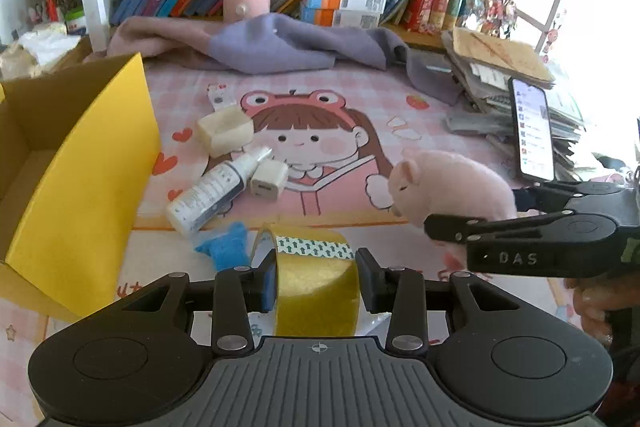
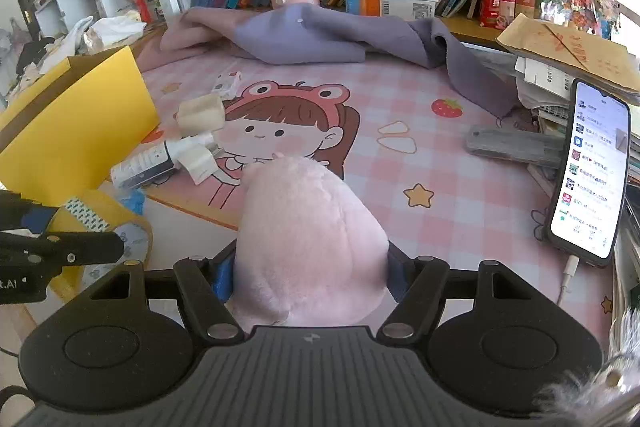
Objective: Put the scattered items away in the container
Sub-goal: 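Lift tape roll with left tool while right tool carries pig toward yellow box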
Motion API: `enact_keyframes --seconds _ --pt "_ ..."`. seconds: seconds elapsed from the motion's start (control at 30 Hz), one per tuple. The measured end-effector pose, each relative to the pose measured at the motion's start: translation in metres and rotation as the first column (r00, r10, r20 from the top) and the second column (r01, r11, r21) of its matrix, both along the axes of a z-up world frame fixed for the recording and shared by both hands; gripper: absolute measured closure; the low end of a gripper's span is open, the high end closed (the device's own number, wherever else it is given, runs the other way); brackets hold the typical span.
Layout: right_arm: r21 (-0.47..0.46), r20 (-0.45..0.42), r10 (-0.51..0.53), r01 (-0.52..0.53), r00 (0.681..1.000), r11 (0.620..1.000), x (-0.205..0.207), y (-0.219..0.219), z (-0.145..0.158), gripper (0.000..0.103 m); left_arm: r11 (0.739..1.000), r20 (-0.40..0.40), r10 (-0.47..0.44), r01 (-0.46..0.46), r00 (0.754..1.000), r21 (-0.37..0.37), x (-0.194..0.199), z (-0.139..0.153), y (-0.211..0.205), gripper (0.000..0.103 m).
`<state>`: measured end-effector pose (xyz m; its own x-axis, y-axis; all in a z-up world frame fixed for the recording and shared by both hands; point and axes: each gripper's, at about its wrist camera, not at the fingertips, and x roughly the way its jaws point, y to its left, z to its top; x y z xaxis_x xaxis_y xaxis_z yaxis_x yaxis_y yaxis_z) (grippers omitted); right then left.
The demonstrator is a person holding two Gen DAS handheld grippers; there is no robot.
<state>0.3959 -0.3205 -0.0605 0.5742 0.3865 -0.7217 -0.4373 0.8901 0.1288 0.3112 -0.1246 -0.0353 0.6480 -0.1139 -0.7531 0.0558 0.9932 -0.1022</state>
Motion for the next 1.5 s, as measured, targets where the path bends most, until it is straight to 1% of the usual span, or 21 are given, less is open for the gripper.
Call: enact_keyframes --seconds 0.07,0.17,0.43,0.7,0.87,1.0,1.17,1.27,1.4,1.5 --pt "0.001 0.007 0.004 -0.004 1.000 1.000 -0.002 0.000 0.002 0.036 1.000 0.018 -0.009 0.009 1.000 0.014 -0.003 0.005 -0.003 0.065" --pt "0.006 0.014 0.008 -0.009 1.000 1.000 -0.005 -0.001 0.005 0.036 1.000 0.032 -0.018 0.017 0.999 0.015 -0.007 0.011 -0.006 0.065" --pt "0.009 0.043 0.000 0.000 0.999 1.000 -0.025 -0.004 0.018 0.036 0.999 0.034 -0.050 0.050 0.998 -0.019 -0.027 0.017 -0.006 0.065" --pt "-0.002 0.082 -0.051 0.052 0.995 0.999 -0.058 -0.001 0.037 0.036 0.993 0.061 -0.089 0.093 0.994 -0.069 -0.054 0.024 0.012 0.065" --pt "-0.020 0.111 -0.104 0.107 0.988 0.994 -0.084 0.008 0.047 0.036 0.985 0.078 -0.136 0.143 0.988 -0.096 -0.069 0.025 0.028 0.065" --pt "-0.015 0.125 -0.154 0.157 0.980 0.988 -0.106 0.020 0.055 0.035 0.978 0.109 -0.178 0.188 0.978 -0.093 -0.086 0.029 0.044 0.065" --pt "0.000 0.118 -0.196 0.197 0.974 0.980 -0.134 0.040 0.058 0.035 0.970 0.132 -0.202 0.217 0.970 -0.107 -0.113 0.032 0.068 0.065" --pt "-0.003 0.130 -0.207 0.209 0.970 0.978 -0.156 0.057 0.060 0.035 0.968 0.143 -0.212 0.228 0.967 -0.103 -0.129 0.033 0.083 0.065" --pt "-0.009 0.141 -0.218 0.222 0.966 0.975 -0.187 0.080 0.062 0.035 0.966 0.127 -0.217 0.232 0.968 -0.115 -0.153 0.032 0.104 0.065" --pt "-0.018 0.126 -0.206 0.210 0.970 0.978 -0.212 0.100 0.056 0.035 0.967 0.117 -0.214 0.227 0.970 -0.113 -0.172 0.028 0.121 0.065"
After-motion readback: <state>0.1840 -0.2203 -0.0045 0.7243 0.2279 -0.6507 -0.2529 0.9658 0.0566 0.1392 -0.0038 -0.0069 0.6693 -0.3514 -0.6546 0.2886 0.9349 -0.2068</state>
